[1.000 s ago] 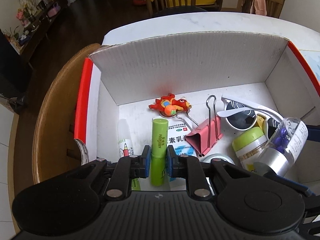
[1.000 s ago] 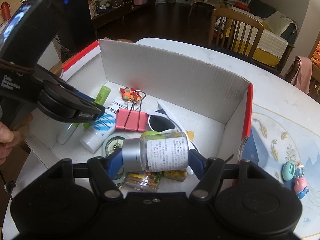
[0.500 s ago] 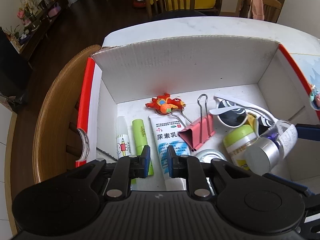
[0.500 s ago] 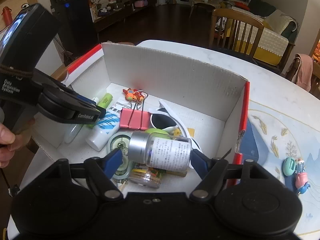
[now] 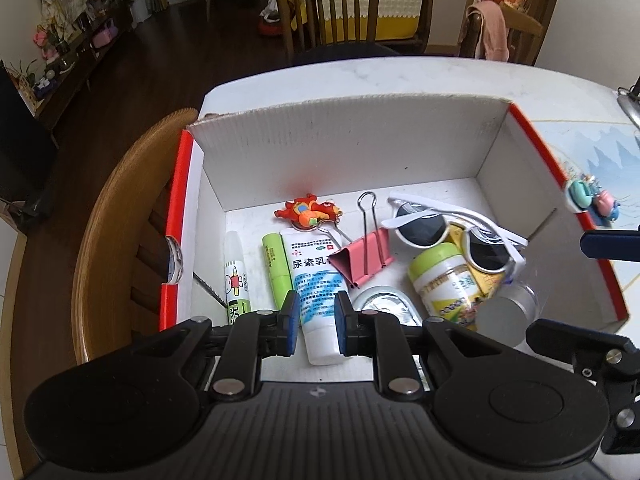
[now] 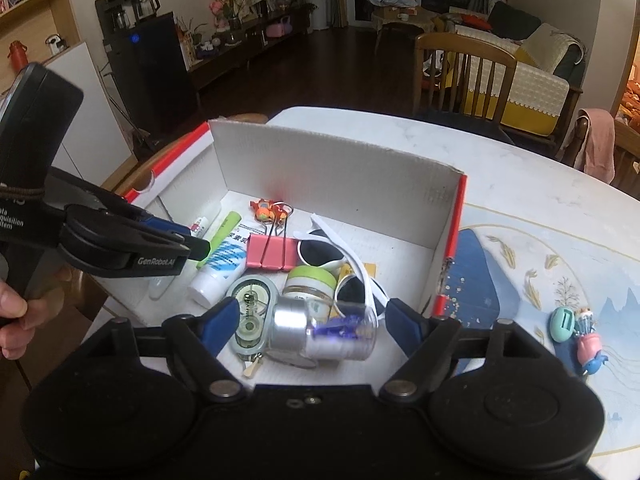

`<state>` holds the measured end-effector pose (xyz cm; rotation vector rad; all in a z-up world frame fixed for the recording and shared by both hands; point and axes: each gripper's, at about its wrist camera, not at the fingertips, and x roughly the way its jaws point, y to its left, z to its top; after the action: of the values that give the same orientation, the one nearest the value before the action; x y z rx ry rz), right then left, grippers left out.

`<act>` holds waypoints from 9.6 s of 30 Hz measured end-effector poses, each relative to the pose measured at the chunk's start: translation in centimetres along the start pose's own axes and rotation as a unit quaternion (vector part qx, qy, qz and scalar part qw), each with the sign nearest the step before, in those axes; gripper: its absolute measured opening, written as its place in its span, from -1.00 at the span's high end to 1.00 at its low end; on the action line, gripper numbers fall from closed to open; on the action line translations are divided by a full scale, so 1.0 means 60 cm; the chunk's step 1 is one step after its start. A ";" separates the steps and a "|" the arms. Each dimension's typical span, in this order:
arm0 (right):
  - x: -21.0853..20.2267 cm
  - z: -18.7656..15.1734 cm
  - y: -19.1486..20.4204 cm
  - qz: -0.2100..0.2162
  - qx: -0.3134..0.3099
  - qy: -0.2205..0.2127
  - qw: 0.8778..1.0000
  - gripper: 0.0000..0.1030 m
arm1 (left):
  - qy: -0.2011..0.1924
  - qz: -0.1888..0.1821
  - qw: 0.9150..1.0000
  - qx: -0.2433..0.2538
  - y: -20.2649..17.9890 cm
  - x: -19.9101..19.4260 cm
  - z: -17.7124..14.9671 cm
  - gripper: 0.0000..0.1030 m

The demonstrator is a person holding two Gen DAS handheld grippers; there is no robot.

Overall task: Organize rigid objects
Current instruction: 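Open the right tool to drop the jar while the left tool releases the marker, then withdraw both tools from the box back toward the remaining items, then move the right tool to the pink pig figure while the left tool approaches the teal sharpener, then grasp the pink pig figure with the right tool while the left tool grasps the teal sharpener, then lift the pig figure and sharpener and carry both tools over the red box, then open the right tool to drop the pig figure while the left tool releases the sharpener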

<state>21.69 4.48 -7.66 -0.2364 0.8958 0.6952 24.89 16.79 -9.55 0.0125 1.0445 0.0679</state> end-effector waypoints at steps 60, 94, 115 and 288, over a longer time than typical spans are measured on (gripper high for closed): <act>-0.224 -0.163 -0.385 -0.041 0.065 -0.069 0.995 -0.70 | -0.093 -0.098 0.991 0.002 -0.418 -0.039 0.028 -0.89; 0.016 -0.149 -0.446 -0.040 -0.006 -0.002 0.999 -0.44 | -0.027 -0.042 0.999 0.015 -0.501 0.217 0.110 -0.97; 0.042 -0.136 -0.485 -0.048 0.047 -0.020 0.998 0.25 | -0.066 -0.070 0.995 0.013 -0.503 0.216 0.122 -0.30; 0.093 0.009 0.010 -0.031 -0.007 0.026 0.999 0.20 | 0.024 -0.040 0.999 0.020 0.040 0.072 0.020 -0.15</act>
<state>24.02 7.74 -11.60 -0.2953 0.9299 0.6413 27.97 19.45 -12.56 0.0053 1.0932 -0.0254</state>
